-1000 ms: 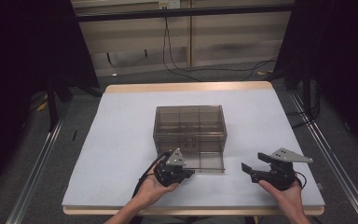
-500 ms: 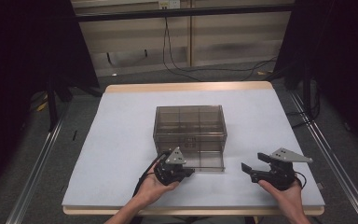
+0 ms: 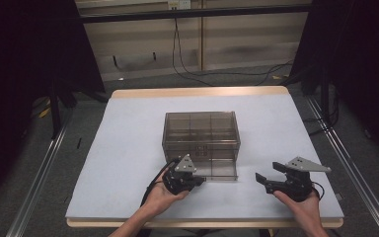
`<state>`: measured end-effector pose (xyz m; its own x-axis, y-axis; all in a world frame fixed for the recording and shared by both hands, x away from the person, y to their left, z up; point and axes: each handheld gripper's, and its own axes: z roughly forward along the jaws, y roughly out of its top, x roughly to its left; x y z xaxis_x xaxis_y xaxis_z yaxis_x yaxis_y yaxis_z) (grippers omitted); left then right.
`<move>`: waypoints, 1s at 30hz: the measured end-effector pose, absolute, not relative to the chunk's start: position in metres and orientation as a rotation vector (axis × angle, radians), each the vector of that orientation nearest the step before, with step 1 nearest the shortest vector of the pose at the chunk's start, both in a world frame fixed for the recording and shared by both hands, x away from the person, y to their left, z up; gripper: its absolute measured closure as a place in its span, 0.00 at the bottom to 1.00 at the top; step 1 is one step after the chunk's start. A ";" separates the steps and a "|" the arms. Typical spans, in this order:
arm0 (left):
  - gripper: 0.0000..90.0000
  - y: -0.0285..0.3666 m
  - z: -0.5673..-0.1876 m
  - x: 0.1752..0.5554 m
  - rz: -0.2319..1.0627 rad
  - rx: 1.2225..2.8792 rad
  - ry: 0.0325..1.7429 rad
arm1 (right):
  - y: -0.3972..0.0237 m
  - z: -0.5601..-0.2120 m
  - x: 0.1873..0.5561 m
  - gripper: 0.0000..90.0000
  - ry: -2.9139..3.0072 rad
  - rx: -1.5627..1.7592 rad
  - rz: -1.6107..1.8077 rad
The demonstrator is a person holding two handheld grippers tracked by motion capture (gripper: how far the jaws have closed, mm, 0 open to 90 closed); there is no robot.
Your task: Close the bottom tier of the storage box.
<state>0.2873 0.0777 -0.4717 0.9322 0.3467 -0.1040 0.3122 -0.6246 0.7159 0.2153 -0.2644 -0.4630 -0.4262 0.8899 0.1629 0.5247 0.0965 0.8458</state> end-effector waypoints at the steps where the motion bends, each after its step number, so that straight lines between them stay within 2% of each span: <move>1: 1.00 0.078 -0.472 0.287 0.053 2.281 0.473 | -0.265 -0.463 0.215 0.23 1.990 1.386 1.268; 30: 1.00 0.077 -0.474 0.298 0.074 2.278 0.509 | -0.265 -0.463 0.215 0.22 1.992 1.387 1.269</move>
<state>0.2984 0.0773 -0.4738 0.9179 0.3828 -0.1051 0.3371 -0.6120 0.7154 0.2150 -0.2650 -0.4631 -0.4277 0.8886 0.1656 0.5260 0.0956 0.8451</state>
